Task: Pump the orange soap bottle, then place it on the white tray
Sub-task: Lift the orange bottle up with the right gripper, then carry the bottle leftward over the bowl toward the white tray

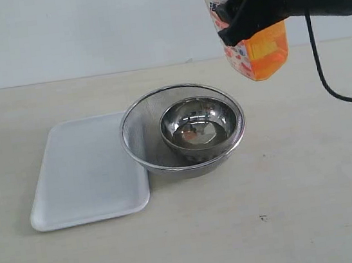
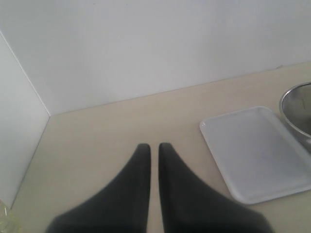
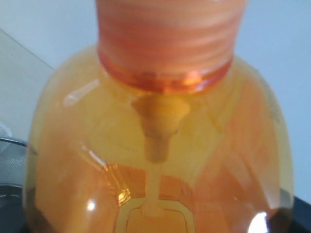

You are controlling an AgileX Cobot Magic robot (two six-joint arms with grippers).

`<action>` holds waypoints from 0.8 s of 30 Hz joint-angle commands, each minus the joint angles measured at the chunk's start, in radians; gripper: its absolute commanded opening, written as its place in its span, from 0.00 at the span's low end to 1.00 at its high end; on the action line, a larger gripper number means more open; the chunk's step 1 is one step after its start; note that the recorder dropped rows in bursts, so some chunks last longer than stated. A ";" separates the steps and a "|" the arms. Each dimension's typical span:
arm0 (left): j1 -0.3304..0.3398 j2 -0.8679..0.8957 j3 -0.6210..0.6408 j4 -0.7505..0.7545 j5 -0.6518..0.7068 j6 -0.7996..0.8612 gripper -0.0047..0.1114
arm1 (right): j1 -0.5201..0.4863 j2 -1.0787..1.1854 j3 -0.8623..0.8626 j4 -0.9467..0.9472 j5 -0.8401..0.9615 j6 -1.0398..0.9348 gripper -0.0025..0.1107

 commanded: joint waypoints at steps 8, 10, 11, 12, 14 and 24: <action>0.003 -0.007 0.006 -0.007 0.003 -0.009 0.08 | 0.063 -0.029 -0.061 -0.029 -0.040 -0.006 0.02; 0.003 -0.007 0.006 -0.007 0.003 -0.009 0.08 | 0.105 -0.029 -0.061 -0.043 -0.040 -0.006 0.02; 0.003 -0.007 0.006 -0.007 0.003 -0.009 0.08 | 0.126 -0.029 -0.061 -0.043 -0.045 -0.006 0.02; 0.003 -0.007 0.006 -0.007 0.003 -0.009 0.08 | 0.143 -0.029 -0.061 -0.043 -0.050 -0.006 0.02; 0.003 -0.007 0.006 -0.007 0.003 -0.009 0.08 | 0.181 -0.029 -0.061 -0.043 -0.069 -0.006 0.02; 0.003 -0.007 0.006 -0.007 0.005 -0.009 0.08 | 0.289 -0.027 -0.140 -0.041 -0.014 0.007 0.02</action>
